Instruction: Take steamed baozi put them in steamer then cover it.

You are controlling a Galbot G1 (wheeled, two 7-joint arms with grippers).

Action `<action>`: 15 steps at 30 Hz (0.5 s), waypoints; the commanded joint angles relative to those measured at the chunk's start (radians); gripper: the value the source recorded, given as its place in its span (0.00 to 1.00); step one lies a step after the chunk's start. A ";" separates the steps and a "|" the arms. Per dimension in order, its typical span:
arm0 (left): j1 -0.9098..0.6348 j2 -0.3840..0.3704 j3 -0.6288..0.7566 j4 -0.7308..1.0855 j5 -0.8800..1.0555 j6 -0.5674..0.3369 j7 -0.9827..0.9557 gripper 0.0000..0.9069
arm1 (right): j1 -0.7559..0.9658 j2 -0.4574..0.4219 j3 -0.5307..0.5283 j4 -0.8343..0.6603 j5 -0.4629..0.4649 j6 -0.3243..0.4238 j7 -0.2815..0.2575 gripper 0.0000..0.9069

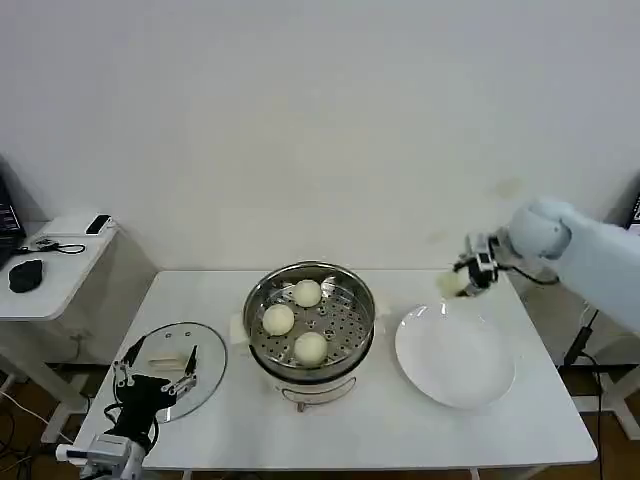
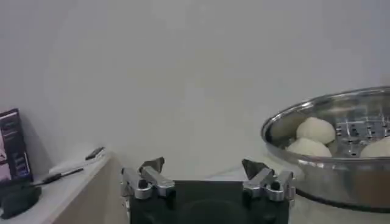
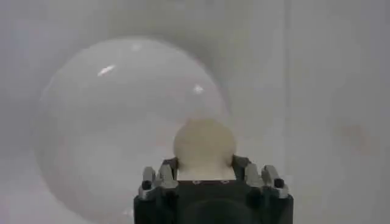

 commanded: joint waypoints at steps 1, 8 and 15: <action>0.000 0.002 -0.003 0.002 -0.001 0.000 0.000 1.00 | 0.226 0.175 -0.139 0.077 0.239 -0.116 0.059 0.68; -0.004 0.002 -0.009 0.005 -0.001 0.000 -0.001 1.00 | 0.215 0.315 -0.189 0.096 0.400 -0.234 0.169 0.68; -0.004 0.001 -0.016 0.006 -0.003 0.000 -0.001 1.00 | 0.167 0.400 -0.211 0.072 0.487 -0.315 0.251 0.68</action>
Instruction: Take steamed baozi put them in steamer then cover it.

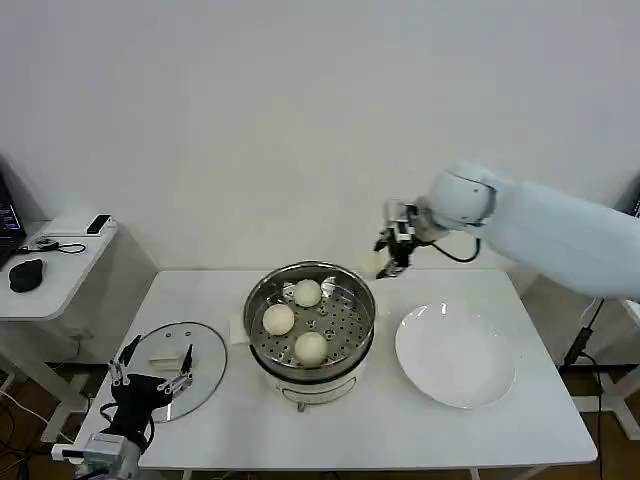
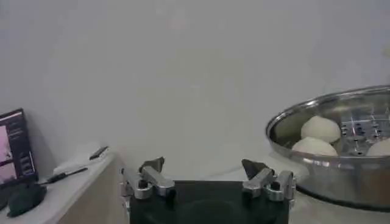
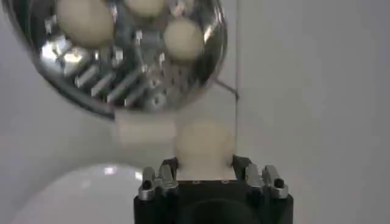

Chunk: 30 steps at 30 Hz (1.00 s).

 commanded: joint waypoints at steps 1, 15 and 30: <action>0.001 0.000 -0.003 0.002 -0.002 0.000 0.000 1.00 | 0.010 0.162 -0.058 0.010 0.196 -0.142 0.127 0.68; 0.002 0.004 -0.014 0.003 -0.007 0.000 0.000 1.00 | -0.111 0.149 -0.061 -0.022 0.143 -0.181 0.140 0.68; -0.003 0.003 -0.010 0.012 -0.007 -0.001 0.000 1.00 | -0.142 0.143 -0.050 -0.028 0.127 -0.181 0.143 0.68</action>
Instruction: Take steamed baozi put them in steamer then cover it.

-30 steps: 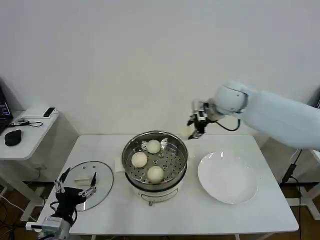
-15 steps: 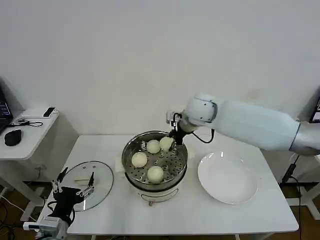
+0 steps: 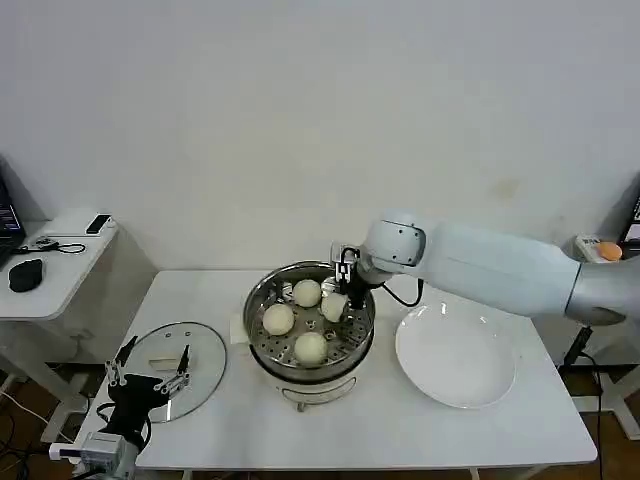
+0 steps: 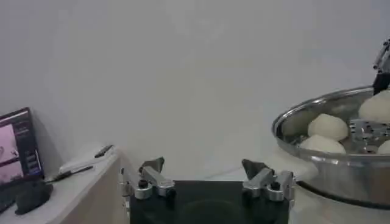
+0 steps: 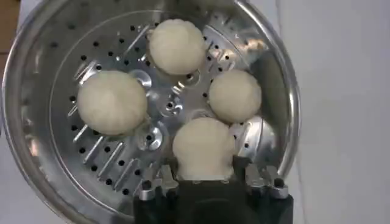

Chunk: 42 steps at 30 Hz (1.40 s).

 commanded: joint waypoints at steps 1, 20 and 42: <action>0.000 0.000 -0.001 0.000 0.000 -0.001 0.000 1.00 | -0.020 0.014 0.001 -0.006 0.001 -0.012 0.009 0.68; 0.005 -0.006 0.001 0.000 0.000 -0.002 -0.001 1.00 | -0.003 -0.078 0.083 0.067 -0.035 0.009 0.040 1.00; -0.010 -0.006 0.010 0.044 -0.001 -0.026 -0.016 1.00 | -1.121 -0.278 1.224 0.414 -0.206 0.480 0.644 1.00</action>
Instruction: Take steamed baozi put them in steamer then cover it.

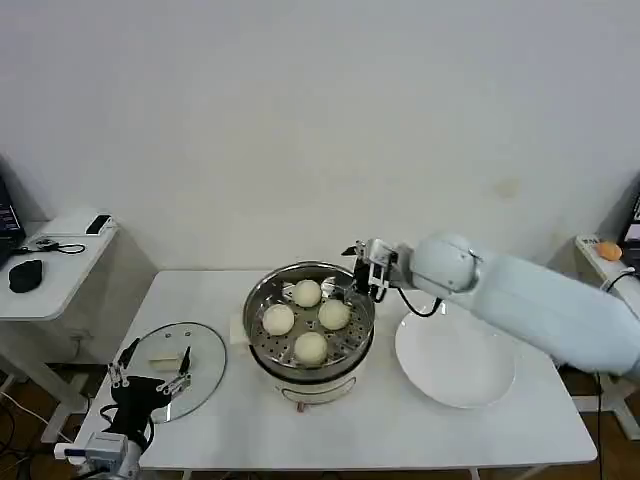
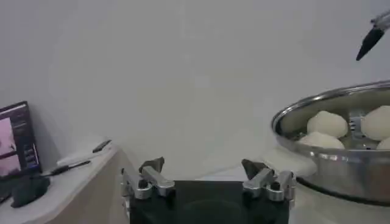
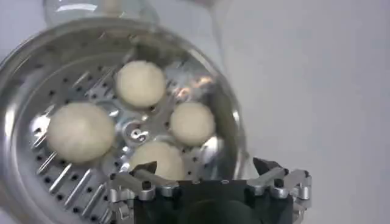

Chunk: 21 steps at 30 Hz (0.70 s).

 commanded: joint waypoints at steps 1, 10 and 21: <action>0.002 0.007 -0.002 0.020 0.001 -0.015 -0.006 1.00 | -0.785 0.027 0.802 0.126 -0.203 0.281 0.213 1.00; -0.020 0.031 -0.003 0.090 0.095 -0.045 -0.027 1.00 | -1.273 0.443 1.406 0.157 -0.420 0.522 0.059 1.00; -0.037 0.168 -0.047 0.314 0.776 -0.193 -0.073 1.00 | -1.515 0.665 1.604 0.256 -0.407 0.537 0.014 1.00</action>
